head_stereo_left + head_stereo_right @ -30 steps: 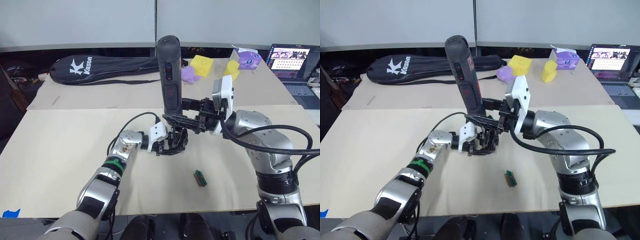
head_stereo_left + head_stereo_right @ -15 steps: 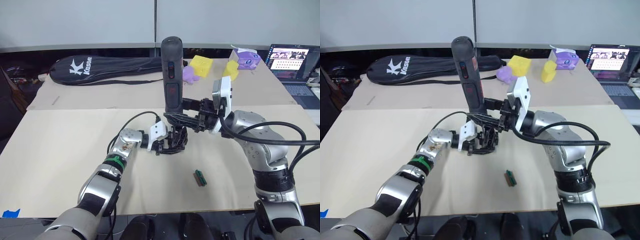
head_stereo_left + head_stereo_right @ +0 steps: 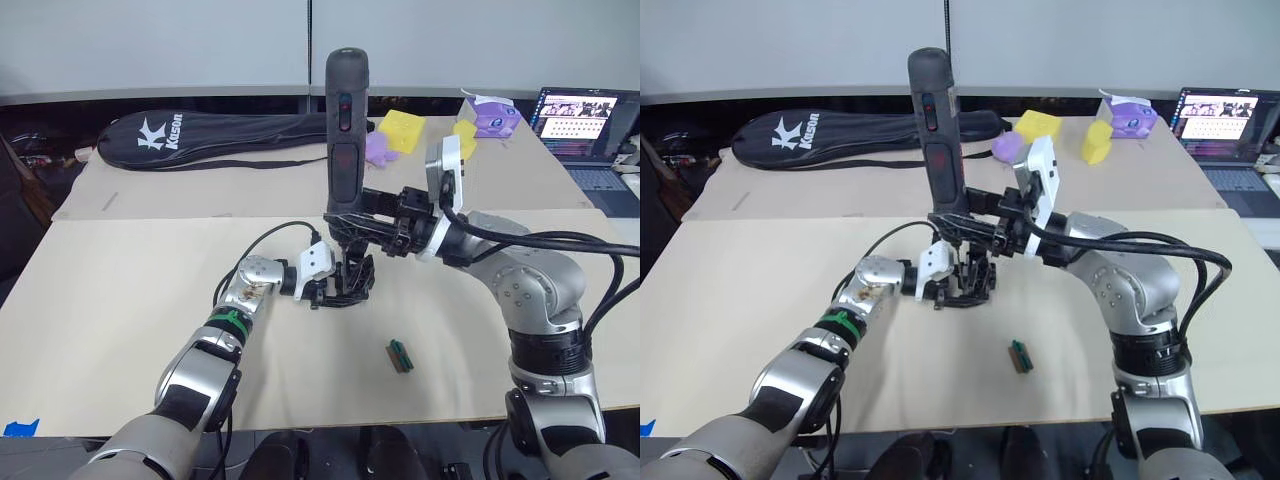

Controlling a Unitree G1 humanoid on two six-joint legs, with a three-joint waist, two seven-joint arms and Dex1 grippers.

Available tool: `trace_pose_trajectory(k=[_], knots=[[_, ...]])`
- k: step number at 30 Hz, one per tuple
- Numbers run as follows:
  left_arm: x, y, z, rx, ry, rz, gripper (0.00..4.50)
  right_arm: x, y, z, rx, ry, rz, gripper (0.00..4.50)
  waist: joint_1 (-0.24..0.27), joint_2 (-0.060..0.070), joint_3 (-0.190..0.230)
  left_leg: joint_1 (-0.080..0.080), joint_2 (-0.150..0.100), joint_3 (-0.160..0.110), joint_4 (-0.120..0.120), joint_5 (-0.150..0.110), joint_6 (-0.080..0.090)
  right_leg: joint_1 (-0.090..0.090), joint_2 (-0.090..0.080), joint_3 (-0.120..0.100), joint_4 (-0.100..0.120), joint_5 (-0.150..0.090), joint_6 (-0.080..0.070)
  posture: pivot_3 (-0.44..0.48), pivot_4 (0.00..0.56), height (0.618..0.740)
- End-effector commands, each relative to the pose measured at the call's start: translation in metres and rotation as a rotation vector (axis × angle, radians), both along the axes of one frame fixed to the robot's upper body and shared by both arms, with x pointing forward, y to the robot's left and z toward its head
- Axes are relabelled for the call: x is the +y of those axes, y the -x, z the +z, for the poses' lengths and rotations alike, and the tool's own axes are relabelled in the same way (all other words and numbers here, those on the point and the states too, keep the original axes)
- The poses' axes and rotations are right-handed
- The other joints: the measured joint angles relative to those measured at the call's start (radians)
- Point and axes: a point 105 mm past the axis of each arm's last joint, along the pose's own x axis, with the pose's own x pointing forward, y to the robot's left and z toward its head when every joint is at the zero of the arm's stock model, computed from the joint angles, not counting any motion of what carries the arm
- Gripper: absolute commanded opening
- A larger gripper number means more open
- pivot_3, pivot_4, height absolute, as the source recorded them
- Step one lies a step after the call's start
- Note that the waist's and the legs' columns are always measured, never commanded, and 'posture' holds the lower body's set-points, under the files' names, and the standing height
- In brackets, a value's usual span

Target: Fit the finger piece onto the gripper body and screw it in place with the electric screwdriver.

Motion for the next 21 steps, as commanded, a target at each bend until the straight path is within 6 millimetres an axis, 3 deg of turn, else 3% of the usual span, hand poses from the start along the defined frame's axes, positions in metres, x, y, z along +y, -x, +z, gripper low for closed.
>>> trace_pose_trajectory(k=[1, 21], knots=[[0.005, -0.004, 0.006, -0.032, 0.009, 0.020, 2.35, -0.004, 0.009, 0.026, -0.142, -0.039, -0.005, 1.91, 0.000, 0.000, 0.000, 0.000, 0.000, 0.000, 0.000, 0.000, 0.000, 0.000, 0.000, 0.000, 0.000, 0.000, 0.000, 0.000, 0.150, 0.723], [0.007, -0.003, 0.007, -0.036, 0.008, 0.012, 2.35, -0.003, 0.008, 0.016, -0.156, -0.006, -0.024, 1.91, -0.006, 0.000, 0.000, 0.000, 0.000, 0.000, 0.000, 0.000, 0.000, 0.000, 0.000, 0.000, 0.000, 0.000, 0.000, 0.000, 0.150, 0.723]])
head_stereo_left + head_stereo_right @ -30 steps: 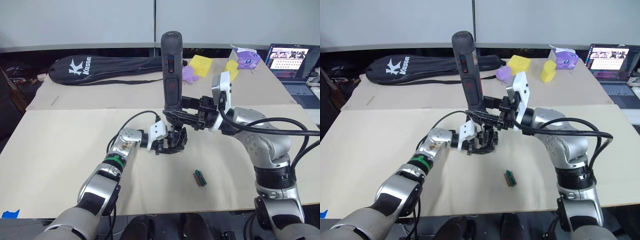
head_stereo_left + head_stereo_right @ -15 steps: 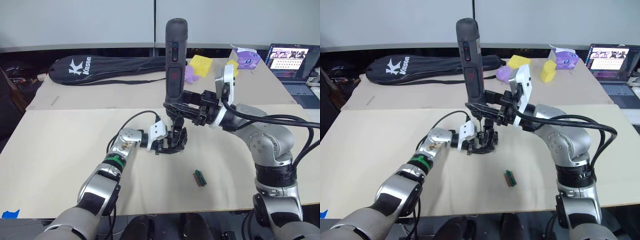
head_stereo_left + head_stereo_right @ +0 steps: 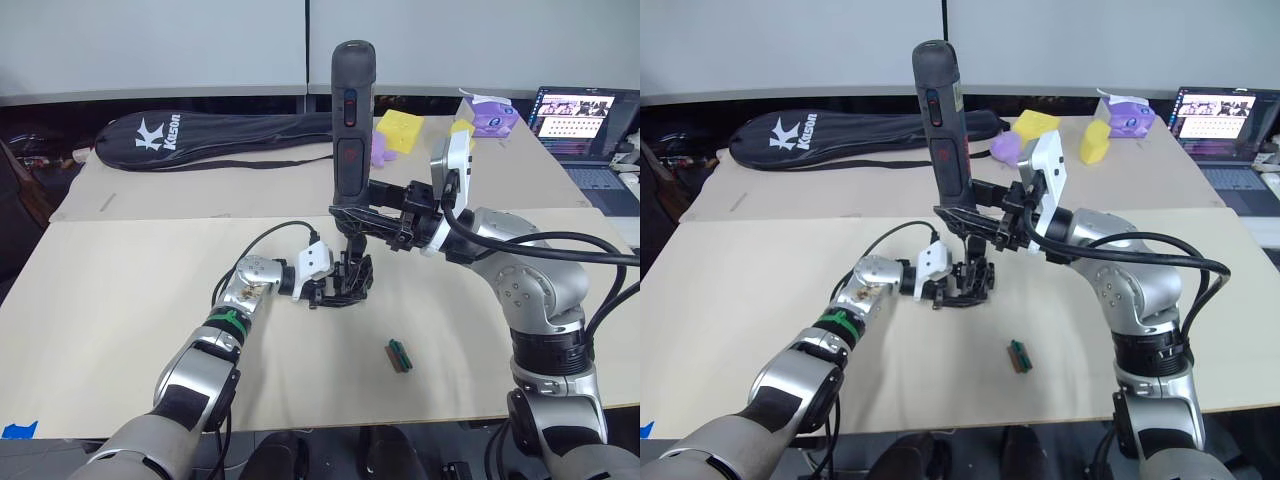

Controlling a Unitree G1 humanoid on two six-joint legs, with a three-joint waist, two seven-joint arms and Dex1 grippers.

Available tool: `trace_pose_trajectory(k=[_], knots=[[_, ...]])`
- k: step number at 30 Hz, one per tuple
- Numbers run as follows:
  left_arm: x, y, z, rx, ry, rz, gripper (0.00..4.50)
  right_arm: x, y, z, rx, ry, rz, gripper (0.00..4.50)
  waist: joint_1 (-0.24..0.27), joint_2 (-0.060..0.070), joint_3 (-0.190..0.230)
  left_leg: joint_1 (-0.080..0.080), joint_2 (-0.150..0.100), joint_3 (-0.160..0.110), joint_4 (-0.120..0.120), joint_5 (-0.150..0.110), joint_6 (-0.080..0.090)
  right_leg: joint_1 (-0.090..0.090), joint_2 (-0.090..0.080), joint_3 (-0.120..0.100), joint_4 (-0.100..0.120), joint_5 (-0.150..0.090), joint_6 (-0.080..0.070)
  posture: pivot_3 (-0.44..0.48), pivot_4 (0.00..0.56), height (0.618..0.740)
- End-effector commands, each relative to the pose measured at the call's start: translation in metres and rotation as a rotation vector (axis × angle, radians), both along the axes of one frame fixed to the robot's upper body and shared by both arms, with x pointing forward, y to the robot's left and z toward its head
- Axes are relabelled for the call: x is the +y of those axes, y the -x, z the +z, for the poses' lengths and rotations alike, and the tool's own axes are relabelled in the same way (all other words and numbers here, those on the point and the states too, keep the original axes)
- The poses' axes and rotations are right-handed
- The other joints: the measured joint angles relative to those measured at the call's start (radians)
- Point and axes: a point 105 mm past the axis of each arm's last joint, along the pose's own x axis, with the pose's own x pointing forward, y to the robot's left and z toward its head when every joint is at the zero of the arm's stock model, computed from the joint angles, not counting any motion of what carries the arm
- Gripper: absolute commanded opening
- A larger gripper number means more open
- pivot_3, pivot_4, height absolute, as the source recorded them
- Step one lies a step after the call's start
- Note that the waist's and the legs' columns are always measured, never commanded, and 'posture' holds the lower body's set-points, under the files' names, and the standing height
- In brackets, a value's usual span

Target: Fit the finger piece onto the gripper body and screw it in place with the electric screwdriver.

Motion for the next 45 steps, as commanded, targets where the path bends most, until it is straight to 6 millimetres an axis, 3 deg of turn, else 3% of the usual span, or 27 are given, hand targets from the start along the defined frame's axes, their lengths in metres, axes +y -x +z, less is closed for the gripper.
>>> trace_pose_trajectory(k=[1, 45], knots=[[0.0047, -0.0028, 0.0067, -0.036, 0.011, 0.012, 2.35, 0.0008, 0.0106, 0.0144, -0.086, -0.026, 0.017, 1.91, -0.001, 0.000, 0.000, 0.000, 0.000, 0.000, 0.000, 0.000, 0.000, 0.000, 0.000, 0.000, 0.000, 0.000, 0.000, 0.000, 0.150, 0.723], [0.0056, -0.0030, 0.0086, -0.038, 0.016, 0.011, 2.35, 0.0029, 0.0102, 0.0138, -0.100, -0.042, 0.031, 1.91, -0.004, 0.000, 0.000, 0.000, 0.000, 0.000, 0.000, 0.000, 0.000, 0.000, 0.000, 0.000, 0.000, 0.000, 0.000, 0.000, 0.150, 0.723]])
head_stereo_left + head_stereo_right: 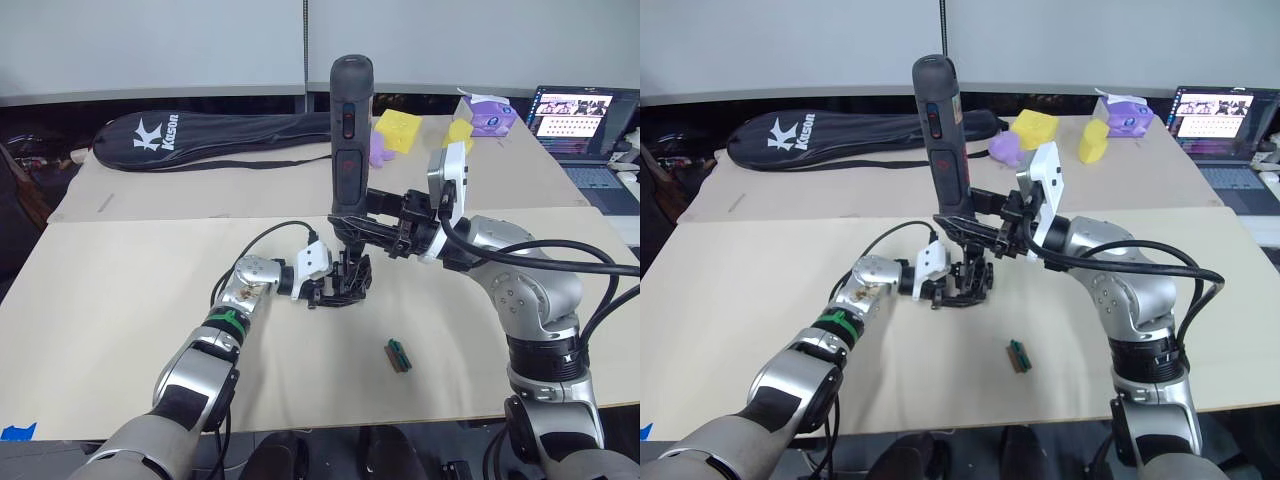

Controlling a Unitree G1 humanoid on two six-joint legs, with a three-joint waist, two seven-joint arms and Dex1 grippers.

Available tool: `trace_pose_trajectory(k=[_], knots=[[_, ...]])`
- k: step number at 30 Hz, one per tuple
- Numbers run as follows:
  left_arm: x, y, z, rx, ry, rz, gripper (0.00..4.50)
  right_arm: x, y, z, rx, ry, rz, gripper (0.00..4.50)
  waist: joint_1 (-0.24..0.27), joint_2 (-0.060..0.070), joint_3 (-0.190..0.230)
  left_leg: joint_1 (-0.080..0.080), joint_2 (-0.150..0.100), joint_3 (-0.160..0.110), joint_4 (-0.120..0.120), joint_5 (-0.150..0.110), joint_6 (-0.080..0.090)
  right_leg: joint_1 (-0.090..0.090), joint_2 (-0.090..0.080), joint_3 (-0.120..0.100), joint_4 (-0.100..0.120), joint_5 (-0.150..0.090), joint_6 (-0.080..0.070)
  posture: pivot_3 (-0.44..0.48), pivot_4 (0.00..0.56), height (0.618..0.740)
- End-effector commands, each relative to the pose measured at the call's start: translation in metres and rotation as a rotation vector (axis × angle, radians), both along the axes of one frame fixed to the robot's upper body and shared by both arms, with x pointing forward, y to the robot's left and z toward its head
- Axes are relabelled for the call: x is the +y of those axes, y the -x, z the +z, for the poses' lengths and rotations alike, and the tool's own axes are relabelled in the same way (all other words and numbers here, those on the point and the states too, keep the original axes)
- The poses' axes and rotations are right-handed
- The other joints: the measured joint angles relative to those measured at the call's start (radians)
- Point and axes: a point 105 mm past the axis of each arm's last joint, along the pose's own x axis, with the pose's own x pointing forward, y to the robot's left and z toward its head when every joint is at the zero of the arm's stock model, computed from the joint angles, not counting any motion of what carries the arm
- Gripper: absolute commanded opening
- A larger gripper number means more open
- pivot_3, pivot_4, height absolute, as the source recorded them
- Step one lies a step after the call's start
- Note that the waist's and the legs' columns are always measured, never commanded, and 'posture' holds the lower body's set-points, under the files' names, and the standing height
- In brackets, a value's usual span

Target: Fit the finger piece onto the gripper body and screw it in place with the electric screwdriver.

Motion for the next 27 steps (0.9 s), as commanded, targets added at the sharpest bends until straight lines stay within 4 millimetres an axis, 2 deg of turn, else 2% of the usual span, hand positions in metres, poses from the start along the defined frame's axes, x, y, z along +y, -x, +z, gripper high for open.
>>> trace_pose_trajectory(k=[1, 19, 27], knots=[[0.004, -0.003, 0.008, -0.039, 0.015, 0.011, 2.35, 0.002, 0.007, 0.022, -0.107, -0.037, 0.014, 1.91, 0.000, 0.000, 0.000, 0.000, 0.000, 0.000, 0.000, 0.000, 0.000, 0.000, 0.000, 0.000, 0.000, 0.000, 0.000, 0.000, 0.150, 0.723], [0.004, -0.003, 0.008, -0.040, 0.017, 0.013, 2.35, 0.002, 0.012, 0.032, -0.112, -0.042, 0.025, 1.91, 0.000, 0.000, 0.000, 0.000, 0.000, 0.000, 0.000, 0.000, 0.000, 0.000, 0.000, 0.000, 0.000, 0.000, 0.000, 0.000, 0.150, 0.723], [0.004, -0.002, 0.008, -0.041, 0.016, 0.011, 2.35, 0.002, 0.009, 0.025, -0.096, -0.029, 0.012, 1.91, 0.000, 0.000, 0.000, 0.000, 0.000, 0.000, 0.000, 0.000, 0.000, 0.000, 0.000, 0.000, 0.000, 0.000, 0.000, 0.000, 0.150, 0.723]])
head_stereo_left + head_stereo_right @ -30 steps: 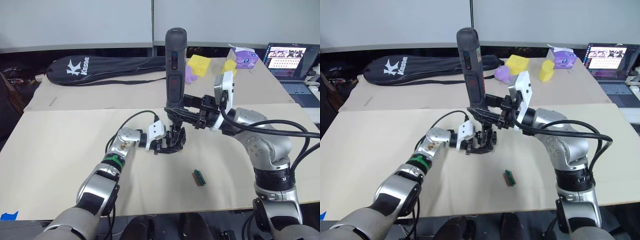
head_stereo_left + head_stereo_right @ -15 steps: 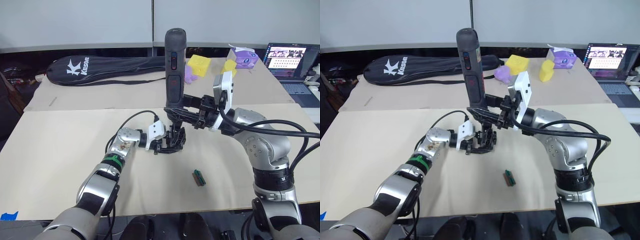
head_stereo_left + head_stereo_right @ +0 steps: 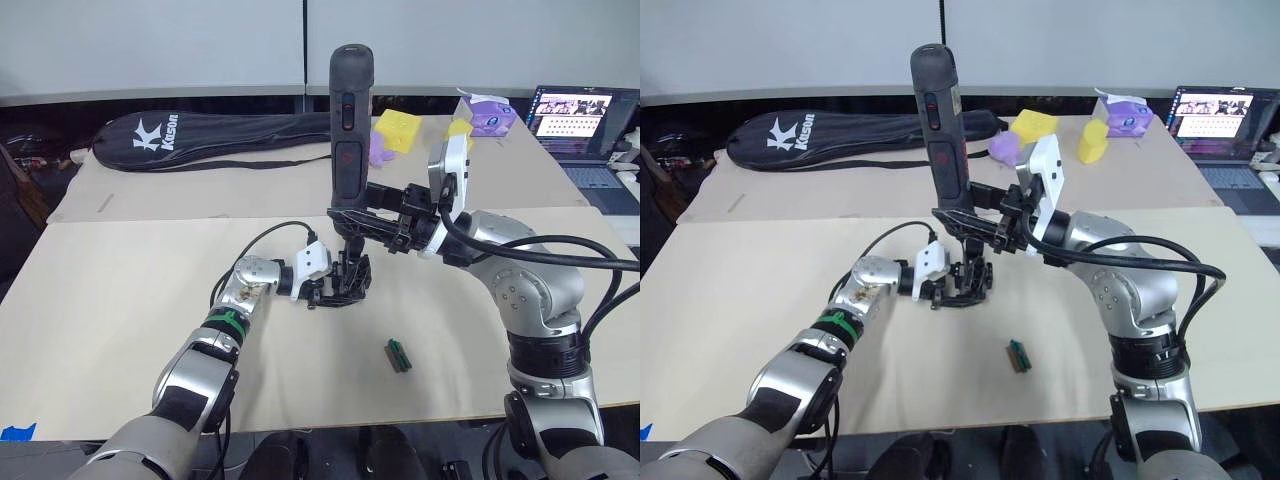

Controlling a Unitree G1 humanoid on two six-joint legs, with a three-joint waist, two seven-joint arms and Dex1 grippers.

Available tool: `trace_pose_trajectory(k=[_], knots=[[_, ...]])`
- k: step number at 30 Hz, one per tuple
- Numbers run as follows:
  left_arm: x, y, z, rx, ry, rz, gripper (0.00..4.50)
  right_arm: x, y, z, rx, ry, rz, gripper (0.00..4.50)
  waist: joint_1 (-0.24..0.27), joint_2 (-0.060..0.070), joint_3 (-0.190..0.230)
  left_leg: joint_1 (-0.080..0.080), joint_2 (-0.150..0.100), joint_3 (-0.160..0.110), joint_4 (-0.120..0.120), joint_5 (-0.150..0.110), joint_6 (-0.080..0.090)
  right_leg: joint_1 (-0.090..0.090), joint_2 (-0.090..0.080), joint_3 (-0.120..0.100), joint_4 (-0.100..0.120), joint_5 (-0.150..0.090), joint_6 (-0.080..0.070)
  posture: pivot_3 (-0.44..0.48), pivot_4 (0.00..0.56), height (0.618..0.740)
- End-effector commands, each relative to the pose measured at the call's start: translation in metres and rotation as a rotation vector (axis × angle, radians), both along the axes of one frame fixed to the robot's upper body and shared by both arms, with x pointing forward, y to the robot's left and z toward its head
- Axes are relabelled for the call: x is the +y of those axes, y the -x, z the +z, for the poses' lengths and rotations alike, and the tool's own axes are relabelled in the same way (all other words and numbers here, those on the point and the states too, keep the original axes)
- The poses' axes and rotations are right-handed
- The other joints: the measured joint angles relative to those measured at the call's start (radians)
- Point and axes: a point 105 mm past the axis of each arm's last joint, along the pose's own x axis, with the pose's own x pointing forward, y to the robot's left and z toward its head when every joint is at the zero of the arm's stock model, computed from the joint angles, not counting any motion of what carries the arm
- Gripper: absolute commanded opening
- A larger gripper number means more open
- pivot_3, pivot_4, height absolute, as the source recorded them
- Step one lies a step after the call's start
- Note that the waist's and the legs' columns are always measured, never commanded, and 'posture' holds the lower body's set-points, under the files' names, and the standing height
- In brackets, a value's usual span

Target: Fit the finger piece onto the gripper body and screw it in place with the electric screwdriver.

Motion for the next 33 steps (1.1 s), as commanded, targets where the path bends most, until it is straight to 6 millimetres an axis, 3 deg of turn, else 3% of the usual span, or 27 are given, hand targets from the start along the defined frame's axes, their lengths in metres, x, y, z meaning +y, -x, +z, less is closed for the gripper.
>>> trace_pose_trajectory(k=[1, 33], knots=[[0.0029, -0.0027, 0.0082, -0.041, 0.011, 0.007, 2.35, 0.0012, 0.0101, 0.0189, -0.088, -0.028, 0.023, 1.91, 0.000, 0.000, 0.000, 0.000, 0.000, 0.000, 0.000, 0.000, 0.000, 0.000, 0.000, 0.000, 0.000, 0.000, 0.000, 0.000, 0.150, 0.723], [0.0047, -0.0042, 0.0100, -0.045, 0.014, 0.018, 2.35, 0.0006, 0.0060, 0.0146, -0.080, -0.011, 0.004, 1.91, 0.000, 0.000, 0.000, 0.000, 0.000, 0.000, 0.000, 0.000, 0.000, 0.000, 0.000, 0.000, 0.000, 0.000, 0.000, 0.000, 0.150, 0.723]])
